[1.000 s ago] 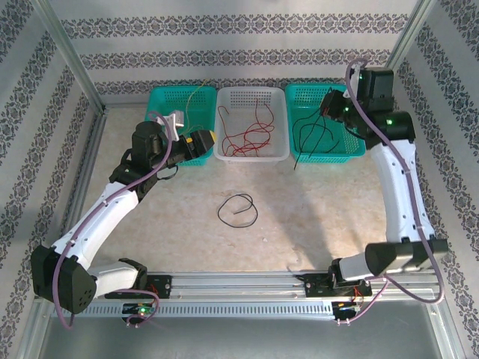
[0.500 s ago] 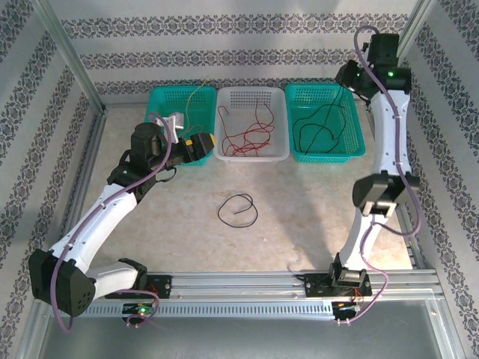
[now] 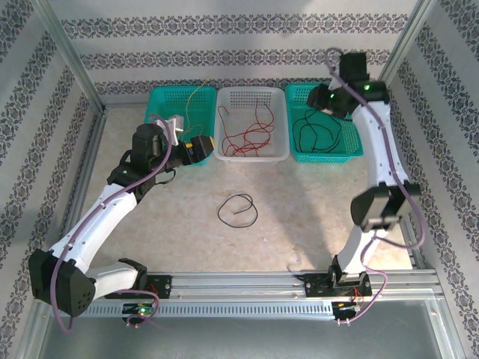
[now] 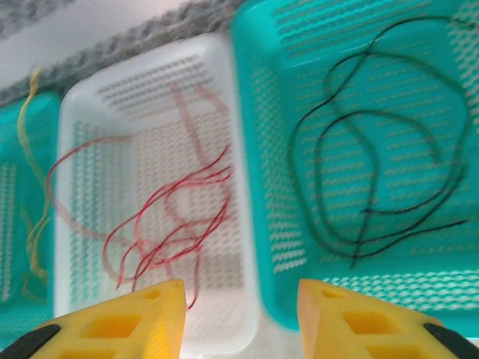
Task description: Untangle the cables
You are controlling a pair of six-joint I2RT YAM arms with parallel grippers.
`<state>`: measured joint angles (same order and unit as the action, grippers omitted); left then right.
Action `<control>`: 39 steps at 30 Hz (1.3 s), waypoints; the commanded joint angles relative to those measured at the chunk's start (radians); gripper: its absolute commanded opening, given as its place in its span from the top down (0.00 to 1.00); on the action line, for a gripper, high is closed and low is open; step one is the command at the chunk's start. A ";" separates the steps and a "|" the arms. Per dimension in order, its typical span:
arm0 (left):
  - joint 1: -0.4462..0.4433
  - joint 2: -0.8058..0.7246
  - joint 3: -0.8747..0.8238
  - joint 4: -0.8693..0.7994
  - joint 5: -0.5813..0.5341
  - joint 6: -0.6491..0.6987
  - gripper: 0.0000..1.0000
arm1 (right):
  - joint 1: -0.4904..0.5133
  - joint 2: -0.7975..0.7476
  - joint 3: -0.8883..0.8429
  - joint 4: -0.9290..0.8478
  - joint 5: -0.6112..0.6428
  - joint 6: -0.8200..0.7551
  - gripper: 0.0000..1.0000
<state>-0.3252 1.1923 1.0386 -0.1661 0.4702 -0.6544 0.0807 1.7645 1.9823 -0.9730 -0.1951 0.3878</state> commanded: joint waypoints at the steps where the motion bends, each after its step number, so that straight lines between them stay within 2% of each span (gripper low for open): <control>1: 0.006 0.027 0.036 -0.014 0.023 -0.011 0.16 | 0.105 -0.167 -0.242 0.178 -0.004 0.006 0.54; 4: 0.006 0.042 0.046 -0.041 0.006 -0.001 0.16 | 0.235 -0.272 -0.466 0.276 0.013 0.027 0.53; 7: 0.006 0.053 0.067 -0.101 -0.035 0.021 0.17 | 0.385 -0.308 -0.610 0.309 0.068 0.044 0.53; 10: 0.005 0.060 0.080 -0.143 -0.060 0.031 0.18 | 0.493 -0.292 -0.696 0.306 0.129 0.083 0.54; 17: 0.006 0.046 0.060 -0.148 -0.077 0.018 0.21 | 0.637 -0.166 -0.770 0.323 0.193 0.120 0.57; 26: 0.007 0.028 0.063 -0.181 -0.085 0.039 0.26 | 0.649 0.064 -0.695 0.312 0.211 0.042 0.64; 39: 0.009 0.022 0.049 -0.182 -0.093 0.053 0.28 | 0.657 0.209 -0.589 0.267 0.210 -0.021 0.72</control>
<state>-0.3252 1.2388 1.0866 -0.3302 0.3870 -0.6304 0.7311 1.9472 1.3613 -0.6621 -0.0113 0.3916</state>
